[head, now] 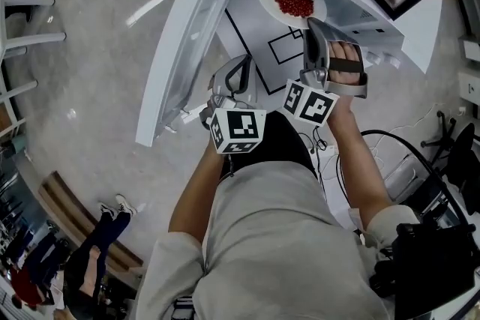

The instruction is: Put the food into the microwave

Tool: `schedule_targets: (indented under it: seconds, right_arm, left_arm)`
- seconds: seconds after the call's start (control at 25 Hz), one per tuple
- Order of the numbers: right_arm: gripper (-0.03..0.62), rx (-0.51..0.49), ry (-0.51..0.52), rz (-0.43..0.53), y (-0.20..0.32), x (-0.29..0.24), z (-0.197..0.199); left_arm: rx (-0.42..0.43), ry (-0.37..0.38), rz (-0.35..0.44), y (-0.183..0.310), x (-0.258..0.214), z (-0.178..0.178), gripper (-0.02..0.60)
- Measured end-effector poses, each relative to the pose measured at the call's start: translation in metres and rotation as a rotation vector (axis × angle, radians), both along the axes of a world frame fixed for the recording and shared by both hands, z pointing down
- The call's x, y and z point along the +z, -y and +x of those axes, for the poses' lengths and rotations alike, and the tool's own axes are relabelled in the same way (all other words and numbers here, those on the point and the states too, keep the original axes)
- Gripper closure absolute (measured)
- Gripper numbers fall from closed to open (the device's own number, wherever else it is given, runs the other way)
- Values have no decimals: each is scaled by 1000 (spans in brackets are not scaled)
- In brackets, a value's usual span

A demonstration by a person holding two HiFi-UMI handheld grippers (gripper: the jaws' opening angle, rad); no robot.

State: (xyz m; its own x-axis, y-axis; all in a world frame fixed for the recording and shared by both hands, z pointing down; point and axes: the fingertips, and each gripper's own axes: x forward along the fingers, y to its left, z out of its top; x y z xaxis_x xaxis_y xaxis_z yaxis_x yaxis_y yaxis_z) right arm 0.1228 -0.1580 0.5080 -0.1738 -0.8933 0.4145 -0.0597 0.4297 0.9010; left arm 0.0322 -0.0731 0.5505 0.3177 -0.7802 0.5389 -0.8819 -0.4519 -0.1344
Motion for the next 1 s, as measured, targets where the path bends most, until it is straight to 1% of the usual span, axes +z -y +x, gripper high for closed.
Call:
schedule_targets:
  seconds: [0.32,0.56,0.72,1.0]
  right_arm:
    - [560,42,-27,-16,25,16,1]
    - [559,50,-50,-32,35,31,5]
    - [560,68,-74,-36,46,38,10]
    - [562,80,-111,-40,67,50,8]
  left_arm:
    - [-15,-69,-24,5,8,1,574]
    - [-31,-38,-23,6,10,-6,574]
    - [-44,-54,-41,-2,13,-6,574]
    - [-58,-79,-63,-9,19,-5,574]
